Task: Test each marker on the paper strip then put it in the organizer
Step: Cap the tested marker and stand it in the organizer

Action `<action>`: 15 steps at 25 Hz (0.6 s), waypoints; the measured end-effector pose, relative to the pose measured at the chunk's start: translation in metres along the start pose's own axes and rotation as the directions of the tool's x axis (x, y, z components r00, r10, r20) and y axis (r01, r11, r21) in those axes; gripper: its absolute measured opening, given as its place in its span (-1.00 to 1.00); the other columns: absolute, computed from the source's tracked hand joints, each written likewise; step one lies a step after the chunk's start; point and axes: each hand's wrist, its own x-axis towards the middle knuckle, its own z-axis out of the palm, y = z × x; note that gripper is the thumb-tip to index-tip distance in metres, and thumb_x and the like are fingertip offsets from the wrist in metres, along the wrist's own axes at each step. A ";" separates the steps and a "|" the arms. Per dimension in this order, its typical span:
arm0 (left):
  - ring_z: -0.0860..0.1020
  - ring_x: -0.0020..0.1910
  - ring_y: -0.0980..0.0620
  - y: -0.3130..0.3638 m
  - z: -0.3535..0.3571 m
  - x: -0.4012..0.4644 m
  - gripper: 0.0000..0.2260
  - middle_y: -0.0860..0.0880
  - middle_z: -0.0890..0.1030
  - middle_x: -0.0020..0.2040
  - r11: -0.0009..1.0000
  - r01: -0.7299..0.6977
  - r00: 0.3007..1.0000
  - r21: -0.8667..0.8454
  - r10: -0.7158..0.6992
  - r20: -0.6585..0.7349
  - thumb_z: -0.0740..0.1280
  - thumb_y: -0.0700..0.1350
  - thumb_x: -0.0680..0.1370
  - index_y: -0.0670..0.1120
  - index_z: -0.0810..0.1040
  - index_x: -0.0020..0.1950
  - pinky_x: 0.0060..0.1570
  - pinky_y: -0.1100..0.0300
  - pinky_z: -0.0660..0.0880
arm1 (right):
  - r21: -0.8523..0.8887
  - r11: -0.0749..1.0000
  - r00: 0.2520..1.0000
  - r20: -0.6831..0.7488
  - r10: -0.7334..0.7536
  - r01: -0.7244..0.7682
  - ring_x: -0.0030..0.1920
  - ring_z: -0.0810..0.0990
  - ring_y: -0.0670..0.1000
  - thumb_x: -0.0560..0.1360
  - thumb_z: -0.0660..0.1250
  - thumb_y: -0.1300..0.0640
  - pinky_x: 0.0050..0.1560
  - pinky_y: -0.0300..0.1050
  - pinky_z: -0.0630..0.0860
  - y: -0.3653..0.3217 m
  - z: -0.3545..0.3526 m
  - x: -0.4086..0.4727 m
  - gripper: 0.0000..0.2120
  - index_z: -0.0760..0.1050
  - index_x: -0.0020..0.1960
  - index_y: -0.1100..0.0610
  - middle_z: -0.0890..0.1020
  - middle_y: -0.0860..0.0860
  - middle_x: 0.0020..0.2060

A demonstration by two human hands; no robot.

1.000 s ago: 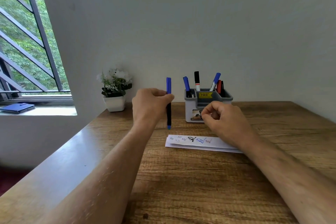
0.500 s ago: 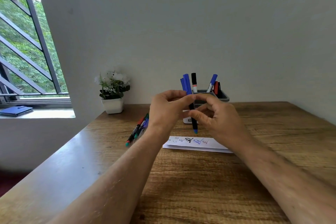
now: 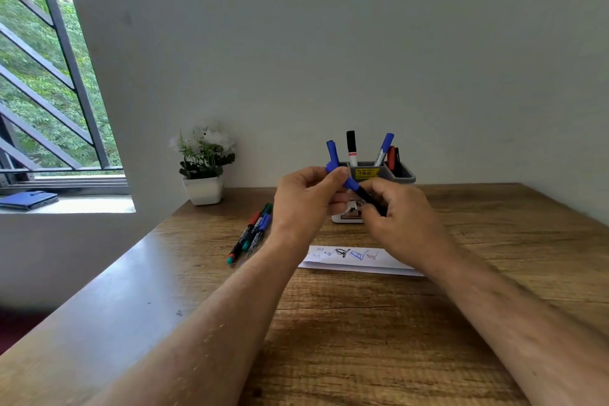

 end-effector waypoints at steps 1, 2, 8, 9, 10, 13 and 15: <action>0.64 -0.28 0.04 0.000 0.001 0.000 -0.87 -0.15 0.71 -0.19 1.000 0.015 1.000 -0.002 -0.015 0.012 0.42 -0.11 0.54 -0.16 0.67 -0.02 -0.22 0.21 0.63 | -0.003 1.000 1.000 0.002 -0.001 0.001 -0.34 0.57 -0.12 0.60 0.26 0.04 -0.36 -0.27 0.45 0.000 0.000 0.001 -0.82 0.57 0.16 -0.04 0.61 -0.15 -0.27; 0.64 -0.29 0.04 0.000 0.001 0.000 -0.86 -0.14 0.71 -0.20 1.000 0.028 0.999 0.002 -0.028 0.024 0.42 -0.11 0.54 -0.17 0.67 -0.01 -0.23 0.21 0.63 | -0.010 1.000 1.000 0.001 0.001 -0.001 -0.34 0.57 -0.11 0.61 0.24 -0.02 -0.36 -0.18 0.49 0.001 -0.001 0.001 -0.82 0.58 0.13 -0.05 0.62 -0.14 -0.28; 0.63 -0.36 0.05 -0.003 -0.001 0.000 -0.76 -0.10 0.69 -0.28 0.994 0.103 0.993 0.028 -0.105 0.059 0.41 0.00 0.53 -0.18 0.68 -0.06 -0.28 0.19 0.62 | -0.080 0.996 0.998 0.049 0.035 -0.031 -0.40 0.55 -0.09 0.59 0.18 -0.20 -0.37 -0.10 0.49 0.003 -0.005 0.004 -0.67 0.63 -0.03 -0.05 0.61 -0.08 -0.39; 0.62 -0.37 0.05 -0.003 -0.001 0.000 -0.75 -0.10 0.69 -0.29 0.994 0.111 0.992 0.022 -0.112 0.055 0.41 0.01 0.53 -0.18 0.68 -0.07 -0.29 0.19 0.62 | -0.099 0.995 0.998 0.051 0.030 -0.024 -0.42 0.53 -0.09 0.59 0.17 -0.21 -0.40 -0.13 0.46 0.002 -0.005 0.004 -0.66 0.62 -0.06 -0.04 0.59 -0.08 -0.41; 0.61 -0.38 0.05 -0.003 -0.001 -0.001 -0.75 -0.10 0.68 -0.30 0.993 0.114 0.992 0.015 -0.115 0.052 0.41 0.01 0.53 -0.19 0.68 -0.07 -0.29 0.19 0.62 | -0.127 0.992 0.998 0.054 0.023 -0.016 -0.43 0.52 -0.10 0.60 0.15 -0.21 -0.42 -0.14 0.44 0.001 -0.005 0.004 -0.64 0.61 -0.09 -0.03 0.58 -0.08 -0.42; 0.58 -0.39 0.03 -0.001 -0.003 0.001 -0.74 -0.11 0.66 -0.32 0.994 0.107 0.994 -0.008 -0.107 0.030 0.41 -0.02 0.54 -0.24 0.67 -0.03 -0.29 0.18 0.61 | -0.220 0.975 0.998 0.066 0.013 0.001 -0.40 0.52 -0.09 0.58 0.08 -0.27 -0.40 -0.17 0.41 -0.003 -0.005 0.005 -0.59 0.52 -0.21 -0.06 0.55 -0.08 -0.41; 0.54 -0.39 0.02 0.001 -0.007 0.003 -0.74 -0.12 0.62 -0.32 0.995 0.096 0.995 -0.019 -0.096 0.011 0.40 -0.04 0.55 -0.25 0.67 -0.02 -0.29 0.17 0.57 | -0.268 0.963 0.998 0.060 0.007 0.009 -0.39 0.50 -0.09 0.53 -0.01 -0.34 -0.39 -0.17 0.39 -0.006 -0.004 0.007 -0.53 0.45 -0.29 -0.06 0.53 -0.07 -0.42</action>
